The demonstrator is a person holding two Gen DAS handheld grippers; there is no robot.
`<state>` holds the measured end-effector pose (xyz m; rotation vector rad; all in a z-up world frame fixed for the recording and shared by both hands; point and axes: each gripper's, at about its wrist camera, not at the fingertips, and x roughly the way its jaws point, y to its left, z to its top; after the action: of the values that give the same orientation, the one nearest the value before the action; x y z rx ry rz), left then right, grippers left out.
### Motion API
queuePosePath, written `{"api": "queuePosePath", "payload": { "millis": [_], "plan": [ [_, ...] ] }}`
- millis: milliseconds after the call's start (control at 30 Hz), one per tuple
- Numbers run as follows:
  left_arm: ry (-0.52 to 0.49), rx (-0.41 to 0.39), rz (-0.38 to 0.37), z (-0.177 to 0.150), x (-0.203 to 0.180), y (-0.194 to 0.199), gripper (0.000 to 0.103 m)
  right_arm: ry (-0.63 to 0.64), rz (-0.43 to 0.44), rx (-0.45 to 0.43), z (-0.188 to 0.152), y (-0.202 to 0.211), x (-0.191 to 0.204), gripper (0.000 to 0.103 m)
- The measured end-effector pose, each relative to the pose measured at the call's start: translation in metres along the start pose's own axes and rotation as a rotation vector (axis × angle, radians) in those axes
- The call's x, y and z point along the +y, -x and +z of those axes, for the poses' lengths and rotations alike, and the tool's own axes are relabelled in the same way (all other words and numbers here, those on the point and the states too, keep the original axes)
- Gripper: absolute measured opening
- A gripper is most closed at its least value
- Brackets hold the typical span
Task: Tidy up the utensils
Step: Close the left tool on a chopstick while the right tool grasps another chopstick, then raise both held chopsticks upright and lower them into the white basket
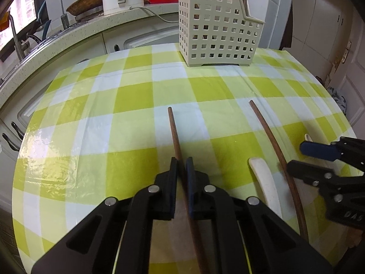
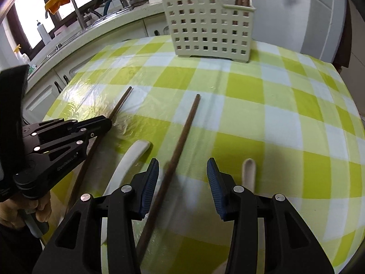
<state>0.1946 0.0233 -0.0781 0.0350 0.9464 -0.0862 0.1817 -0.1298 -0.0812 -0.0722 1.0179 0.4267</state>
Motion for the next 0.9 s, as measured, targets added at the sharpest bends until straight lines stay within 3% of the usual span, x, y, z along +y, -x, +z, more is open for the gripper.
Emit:
{"api": "queuePosePath", "payload": {
  "millis": [200,267,400,533,900],
  "plan": [
    [0.016,-0.005,-0.014,-0.002,0.004,0.002,0.008,0.024,-0.039,0.007,0.004,-0.008,0.008,0.039],
    [0.021,-0.009,-0.015,-0.002,0.006,0.004,0.008,0.042,-0.064,0.003,0.004,-0.009,0.011,0.034],
    [0.028,-0.019,-0.021,-0.001,0.008,0.006,0.008,0.055,-0.096,-0.012,0.004,-0.011,0.013,0.016],
    [0.043,-0.031,-0.035,0.002,0.012,0.01,0.008,0.032,-0.082,-0.018,0.005,-0.011,0.007,0.008],
    [0.061,-0.094,-0.081,0.018,0.018,0.033,0.007,-0.007,-0.046,-0.081,0.016,0.014,-0.005,0.007]
  ]
}}
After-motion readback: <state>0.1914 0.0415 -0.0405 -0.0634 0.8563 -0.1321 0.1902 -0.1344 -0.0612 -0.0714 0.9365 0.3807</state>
